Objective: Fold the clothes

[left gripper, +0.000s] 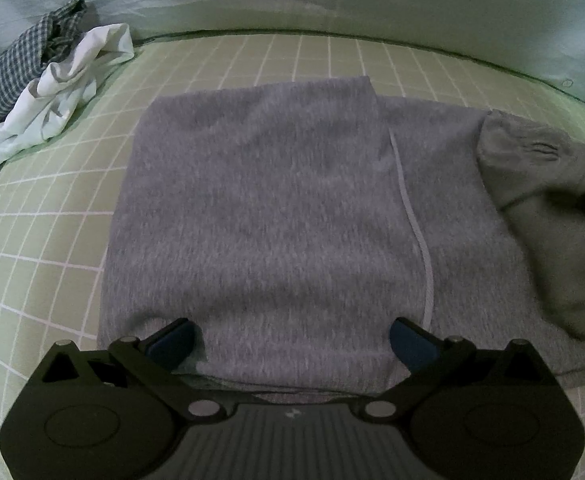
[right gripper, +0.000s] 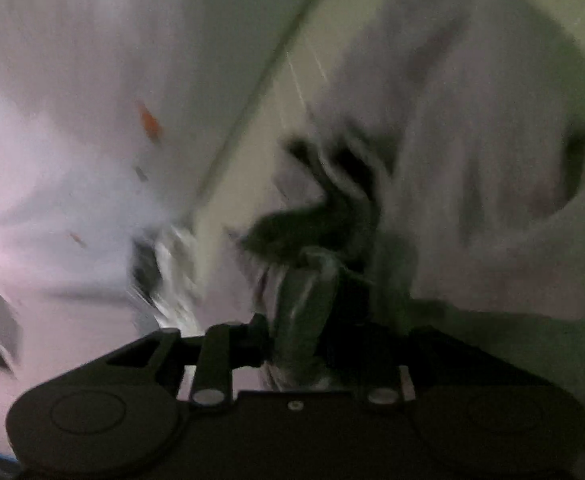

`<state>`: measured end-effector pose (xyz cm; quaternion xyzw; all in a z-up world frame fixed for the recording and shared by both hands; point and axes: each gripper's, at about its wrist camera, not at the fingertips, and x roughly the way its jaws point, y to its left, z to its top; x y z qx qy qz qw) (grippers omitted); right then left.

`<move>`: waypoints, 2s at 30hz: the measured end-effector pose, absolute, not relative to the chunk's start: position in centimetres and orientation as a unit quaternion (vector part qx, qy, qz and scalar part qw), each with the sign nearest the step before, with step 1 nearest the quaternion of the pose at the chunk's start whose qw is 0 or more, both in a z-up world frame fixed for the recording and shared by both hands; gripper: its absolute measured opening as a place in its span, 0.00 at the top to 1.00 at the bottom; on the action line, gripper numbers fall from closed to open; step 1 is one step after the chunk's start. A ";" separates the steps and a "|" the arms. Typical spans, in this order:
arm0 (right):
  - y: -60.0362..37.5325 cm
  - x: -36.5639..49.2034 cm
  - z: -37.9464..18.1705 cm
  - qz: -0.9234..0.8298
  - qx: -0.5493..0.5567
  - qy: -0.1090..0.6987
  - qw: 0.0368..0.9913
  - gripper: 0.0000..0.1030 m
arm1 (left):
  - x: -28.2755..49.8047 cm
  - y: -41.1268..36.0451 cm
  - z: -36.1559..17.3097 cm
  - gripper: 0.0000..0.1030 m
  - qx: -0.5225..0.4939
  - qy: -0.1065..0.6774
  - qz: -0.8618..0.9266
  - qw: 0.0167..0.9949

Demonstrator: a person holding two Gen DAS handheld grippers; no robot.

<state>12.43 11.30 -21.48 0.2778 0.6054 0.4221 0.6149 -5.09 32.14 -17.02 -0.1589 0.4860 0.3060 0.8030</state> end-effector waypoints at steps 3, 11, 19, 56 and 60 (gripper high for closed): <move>13.6 10.8 -18.8 0.454 0.207 0.585 0.640 0.47 | -5.3 32.0 -17.1 0.00 -0.158 0.481 0.308 0.805; 15.7 8.9 -13.1 0.549 0.116 0.494 0.664 0.26 | -5.4 32.1 -17.1 0.00 -0.159 0.479 0.307 0.807; 10.9 11.5 -13.5 0.491 0.157 0.459 0.723 0.77 | -5.4 32.0 -17.1 0.00 -0.159 0.479 0.306 0.807; 2.4 14.0 -17.2 0.276 0.108 0.476 0.828 0.31 | -5.8 32.1 -17.0 0.00 -0.158 0.477 0.302 0.810; 2.6 13.9 -17.8 0.287 0.119 0.480 0.821 0.27 | -5.8 32.1 -17.1 0.00 -0.158 0.476 0.303 0.810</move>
